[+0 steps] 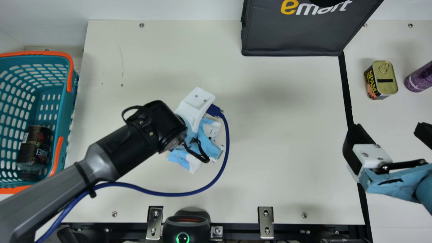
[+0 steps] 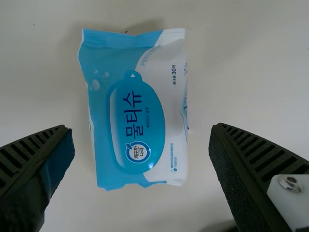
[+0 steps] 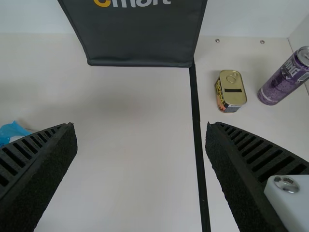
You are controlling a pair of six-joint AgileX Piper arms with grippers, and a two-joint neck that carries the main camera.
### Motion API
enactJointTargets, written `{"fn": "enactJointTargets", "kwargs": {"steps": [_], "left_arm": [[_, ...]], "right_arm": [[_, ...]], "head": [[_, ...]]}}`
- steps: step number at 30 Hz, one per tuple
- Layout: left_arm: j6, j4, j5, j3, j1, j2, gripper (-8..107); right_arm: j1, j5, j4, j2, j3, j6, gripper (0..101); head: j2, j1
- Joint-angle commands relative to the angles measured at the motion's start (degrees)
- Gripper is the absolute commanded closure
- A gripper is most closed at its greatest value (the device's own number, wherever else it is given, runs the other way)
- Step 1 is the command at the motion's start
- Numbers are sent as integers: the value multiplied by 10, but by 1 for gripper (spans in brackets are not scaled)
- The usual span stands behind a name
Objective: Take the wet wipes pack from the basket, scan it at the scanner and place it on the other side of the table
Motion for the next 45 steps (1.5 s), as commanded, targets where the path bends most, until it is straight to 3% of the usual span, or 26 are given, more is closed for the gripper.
{"fn": "enactJointTargets", "kwargs": {"steps": [1, 24, 38, 39, 45], "left_arm": [[-3, -3, -9, 5, 2, 6, 9], [-26, -2, -95, 52, 10, 62, 9], [-20, -1, -113, 69, 5, 55, 102], [-20, -1, -113, 70, 4, 53, 107], [-19, 5, -125, 74, 1, 38, 107]], "right_arm": [[0, 0, 0, 0, 0, 0, 6], [0, 0, 0, 0, 0, 0, 6], [0, 0, 0, 0, 0, 0, 6], [0, 0, 0, 0, 0, 0, 6], [0, 0, 0, 0, 0, 0, 6]], "head": [[1, -17], [1, -17], [1, -17], [1, -17], [1, -17]]}}
